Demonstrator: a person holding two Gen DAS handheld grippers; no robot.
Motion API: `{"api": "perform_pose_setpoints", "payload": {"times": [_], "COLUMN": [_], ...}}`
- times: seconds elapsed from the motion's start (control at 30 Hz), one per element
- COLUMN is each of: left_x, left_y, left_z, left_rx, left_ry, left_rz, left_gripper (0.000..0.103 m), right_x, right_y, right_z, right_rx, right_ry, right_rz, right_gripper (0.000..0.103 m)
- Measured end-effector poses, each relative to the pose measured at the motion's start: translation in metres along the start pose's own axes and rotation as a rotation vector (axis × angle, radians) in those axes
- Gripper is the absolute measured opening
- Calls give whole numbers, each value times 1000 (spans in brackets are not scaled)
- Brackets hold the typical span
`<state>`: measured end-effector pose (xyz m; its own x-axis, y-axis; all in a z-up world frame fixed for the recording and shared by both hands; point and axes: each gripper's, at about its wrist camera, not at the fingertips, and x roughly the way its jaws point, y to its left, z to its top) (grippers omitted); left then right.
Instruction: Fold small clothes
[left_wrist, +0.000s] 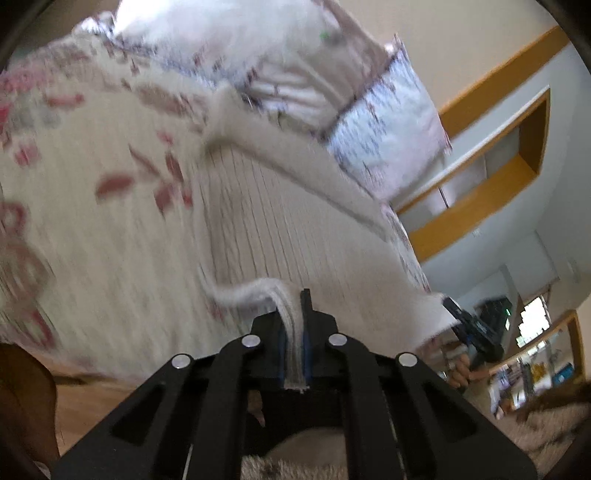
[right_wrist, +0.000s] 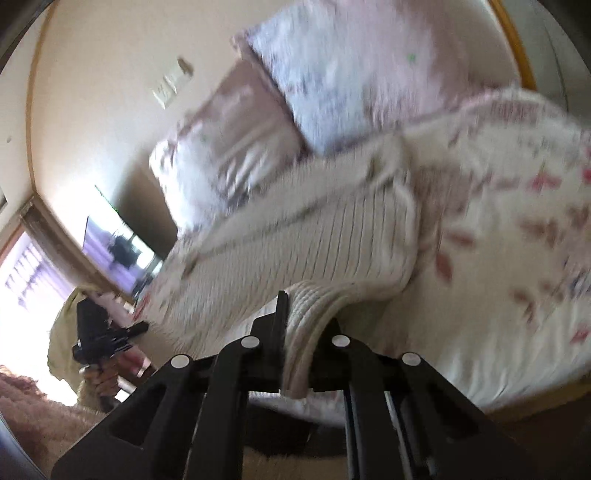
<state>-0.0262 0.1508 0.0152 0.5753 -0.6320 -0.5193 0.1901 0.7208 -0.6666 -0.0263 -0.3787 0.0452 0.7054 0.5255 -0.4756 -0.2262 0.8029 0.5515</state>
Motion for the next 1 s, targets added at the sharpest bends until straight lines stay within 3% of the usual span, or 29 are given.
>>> {"api": "perform_pose_setpoints", "payload": {"times": [0.27,0.53,0.8,1.0], "left_x": [-6,15,54,109], "left_y": [-5,-25,-32,-13], "left_z": [51,101,177,223], "left_rx": [6,75,92,53], "left_ry": [-128,-159,-207,-206], "left_rz": [72,153,182,224], "left_gripper": [6,6,6,6], "right_x": [8,19,61,113], "right_y": [18,28,30,9], "right_z": [31,64,119,153], "right_rx": [-81,-142,-168,-110], "right_ry": [-130,-176,-198,-167], "right_rz": [-123,-174,-247,-291], "right_gripper": [8,8,8,8]}}
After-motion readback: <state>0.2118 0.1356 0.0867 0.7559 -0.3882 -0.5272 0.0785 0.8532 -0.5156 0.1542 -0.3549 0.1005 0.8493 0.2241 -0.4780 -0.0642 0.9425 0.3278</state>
